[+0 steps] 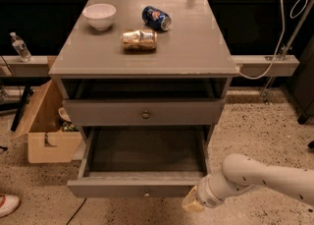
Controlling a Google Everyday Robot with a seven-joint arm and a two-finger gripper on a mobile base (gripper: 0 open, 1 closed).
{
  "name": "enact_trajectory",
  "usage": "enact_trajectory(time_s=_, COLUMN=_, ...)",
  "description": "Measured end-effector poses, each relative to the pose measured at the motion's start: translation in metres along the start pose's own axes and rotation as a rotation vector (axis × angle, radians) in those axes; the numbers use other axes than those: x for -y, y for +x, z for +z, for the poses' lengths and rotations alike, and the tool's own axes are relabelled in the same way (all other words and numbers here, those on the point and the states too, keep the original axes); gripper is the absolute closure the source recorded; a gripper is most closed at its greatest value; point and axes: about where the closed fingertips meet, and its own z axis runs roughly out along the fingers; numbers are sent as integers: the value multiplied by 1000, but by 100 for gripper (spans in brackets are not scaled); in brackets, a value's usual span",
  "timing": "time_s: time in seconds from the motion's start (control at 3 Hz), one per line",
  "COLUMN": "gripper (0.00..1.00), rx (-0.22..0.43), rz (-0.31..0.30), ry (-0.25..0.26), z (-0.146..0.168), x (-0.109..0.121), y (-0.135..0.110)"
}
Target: Close middle drawer
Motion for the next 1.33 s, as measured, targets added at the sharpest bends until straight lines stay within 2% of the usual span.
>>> enact_trajectory(time_s=0.33, gripper=100, rx=26, rz=-43, ry=20, z=22, x=18, y=17)
enact_trajectory(time_s=0.67, gripper=100, rx=84, rz=-90, ry=101, z=30, x=40, y=19)
enact_trajectory(time_s=1.0, gripper=100, rx=137, rz=-107, ry=186, z=28, x=58, y=14)
enact_trajectory(time_s=1.33, gripper=100, rx=207, rz=-118, ry=254, z=32, x=84, y=0)
